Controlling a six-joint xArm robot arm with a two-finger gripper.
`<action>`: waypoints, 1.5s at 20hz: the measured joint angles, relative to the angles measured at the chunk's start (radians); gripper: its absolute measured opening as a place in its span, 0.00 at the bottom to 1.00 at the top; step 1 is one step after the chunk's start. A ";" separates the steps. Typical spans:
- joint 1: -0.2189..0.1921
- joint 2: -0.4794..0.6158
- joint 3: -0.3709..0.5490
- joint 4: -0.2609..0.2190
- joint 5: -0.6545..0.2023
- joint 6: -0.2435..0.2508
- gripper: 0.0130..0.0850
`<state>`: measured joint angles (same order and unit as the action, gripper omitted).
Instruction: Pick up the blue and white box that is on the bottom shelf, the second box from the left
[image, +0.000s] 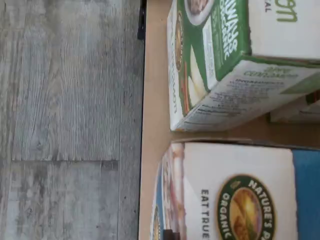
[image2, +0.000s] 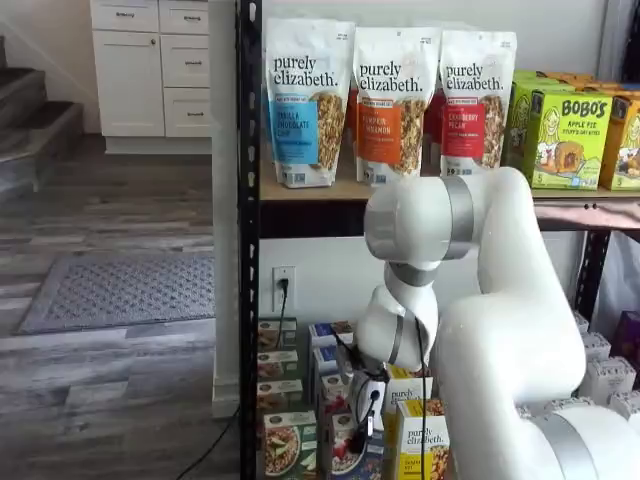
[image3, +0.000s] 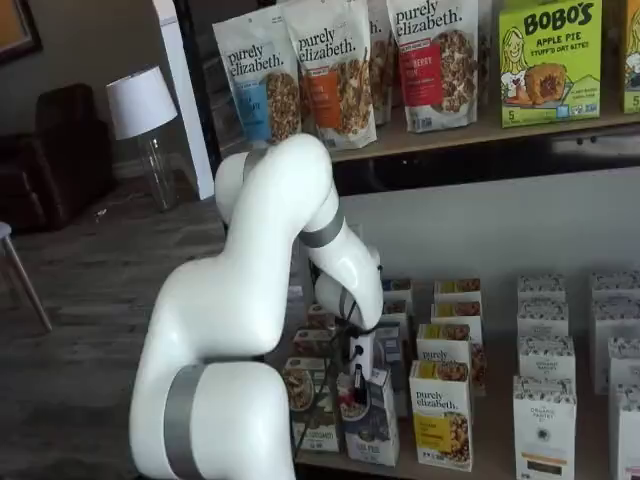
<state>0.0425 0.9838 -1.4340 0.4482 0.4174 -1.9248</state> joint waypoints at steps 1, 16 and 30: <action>0.000 -0.001 0.001 0.000 -0.001 0.000 0.44; 0.007 -0.059 0.083 0.020 -0.015 -0.016 0.44; 0.045 -0.212 0.301 0.094 -0.077 -0.060 0.44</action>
<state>0.0878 0.7717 -1.1328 0.5424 0.3409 -1.9848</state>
